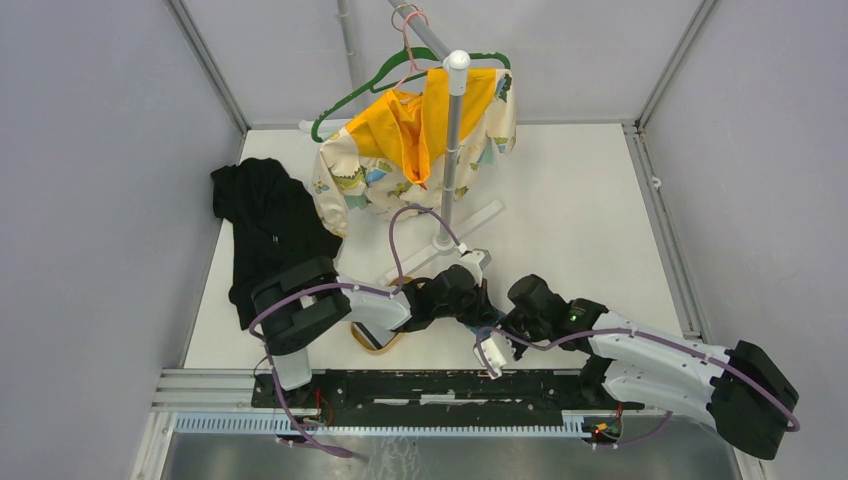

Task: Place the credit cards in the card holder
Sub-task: Close the card holder at the center of the board, then reset both arms

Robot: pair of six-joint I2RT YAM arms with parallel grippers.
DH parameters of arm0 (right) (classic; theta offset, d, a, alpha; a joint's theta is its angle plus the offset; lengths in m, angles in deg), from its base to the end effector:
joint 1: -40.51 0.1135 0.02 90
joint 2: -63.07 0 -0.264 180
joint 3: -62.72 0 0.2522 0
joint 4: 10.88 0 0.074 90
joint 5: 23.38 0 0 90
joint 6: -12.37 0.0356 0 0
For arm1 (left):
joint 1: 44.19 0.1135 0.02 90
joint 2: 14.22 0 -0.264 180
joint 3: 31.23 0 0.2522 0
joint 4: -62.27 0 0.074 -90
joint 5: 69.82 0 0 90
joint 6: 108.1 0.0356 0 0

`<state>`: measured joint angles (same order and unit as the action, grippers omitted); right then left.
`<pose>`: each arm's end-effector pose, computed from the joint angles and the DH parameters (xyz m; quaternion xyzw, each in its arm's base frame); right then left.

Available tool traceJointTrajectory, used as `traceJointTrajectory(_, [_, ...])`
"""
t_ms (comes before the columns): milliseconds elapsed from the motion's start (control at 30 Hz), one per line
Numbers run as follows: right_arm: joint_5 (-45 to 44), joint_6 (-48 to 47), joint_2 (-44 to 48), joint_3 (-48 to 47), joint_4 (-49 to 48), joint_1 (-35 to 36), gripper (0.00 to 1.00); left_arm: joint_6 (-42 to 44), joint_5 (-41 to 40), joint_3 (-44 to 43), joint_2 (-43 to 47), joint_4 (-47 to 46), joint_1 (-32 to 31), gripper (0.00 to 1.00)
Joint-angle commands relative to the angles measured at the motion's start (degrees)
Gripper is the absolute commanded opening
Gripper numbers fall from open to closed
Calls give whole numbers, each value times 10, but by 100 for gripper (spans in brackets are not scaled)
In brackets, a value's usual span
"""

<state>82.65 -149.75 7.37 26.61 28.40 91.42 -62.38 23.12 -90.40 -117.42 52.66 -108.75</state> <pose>0.0963 0.1341 0.1544 -0.8563 0.4221 0.0831 0.2859 0.1496 -0.3186 0.1333 0.1675 0.8685 -0.3923 0.2527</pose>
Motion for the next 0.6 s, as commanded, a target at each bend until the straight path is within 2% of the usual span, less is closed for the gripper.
traceJointTrajectory(0, [16,20,-12,41,114,8,0,6,13,-1,-38,53,-7,2])
traceJointTrajectory(233, [9,40,-10,43,86,7,0,4,15,-4,-38,53,-7,2])
traceJointTrajectory(267, [8,52,-4,39,72,8,6,4,14,-5,-36,53,-7,3])
traceJointTrajectory(300, [9,67,4,35,60,7,18,5,12,-8,-33,57,-7,4])
traceJointTrajectory(400, [37,88,31,4,52,-10,40,11,-8,-24,-15,80,-7,8])
traceJointTrajectory(467, [66,78,39,-24,74,-44,49,20,-35,-37,6,109,-6,20])
traceJointTrajectory(567, [102,52,52,-51,113,-98,55,34,-84,-54,49,157,0,31])
